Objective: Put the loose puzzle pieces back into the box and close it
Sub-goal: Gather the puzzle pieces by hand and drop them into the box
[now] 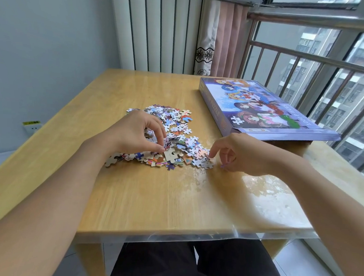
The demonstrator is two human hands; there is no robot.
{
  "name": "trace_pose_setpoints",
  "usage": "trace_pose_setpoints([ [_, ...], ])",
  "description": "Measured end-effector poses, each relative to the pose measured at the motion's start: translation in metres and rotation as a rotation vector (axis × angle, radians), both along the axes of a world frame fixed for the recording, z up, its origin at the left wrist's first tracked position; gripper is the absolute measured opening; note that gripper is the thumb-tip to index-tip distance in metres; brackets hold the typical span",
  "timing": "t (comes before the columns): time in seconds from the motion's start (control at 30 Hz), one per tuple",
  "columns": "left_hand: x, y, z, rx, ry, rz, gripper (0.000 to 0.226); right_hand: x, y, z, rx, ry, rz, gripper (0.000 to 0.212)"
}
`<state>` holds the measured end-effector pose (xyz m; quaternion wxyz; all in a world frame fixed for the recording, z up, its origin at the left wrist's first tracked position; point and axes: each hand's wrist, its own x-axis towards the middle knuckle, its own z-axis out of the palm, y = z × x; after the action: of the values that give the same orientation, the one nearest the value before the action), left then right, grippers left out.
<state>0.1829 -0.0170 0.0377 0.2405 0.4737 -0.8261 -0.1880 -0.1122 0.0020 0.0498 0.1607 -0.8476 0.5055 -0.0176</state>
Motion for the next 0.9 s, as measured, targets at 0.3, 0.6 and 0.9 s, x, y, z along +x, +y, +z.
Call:
trace_pose_setpoints([
  [0.3,0.004,-0.004,-0.002,-0.053,0.039,0.107,0.025,0.053,-0.02,0.019,0.044,-0.557,-0.026,0.04],
  [0.6,0.031,-0.017,-0.007,0.112,-0.262,0.912,0.079,0.076,-0.006,0.006,0.073,0.281,-0.281,0.124],
  [0.9,0.031,-0.028,-0.009,0.224,0.048,0.74,0.046,0.113,-0.025,-0.011,-0.052,-0.068,-0.167,0.1],
])
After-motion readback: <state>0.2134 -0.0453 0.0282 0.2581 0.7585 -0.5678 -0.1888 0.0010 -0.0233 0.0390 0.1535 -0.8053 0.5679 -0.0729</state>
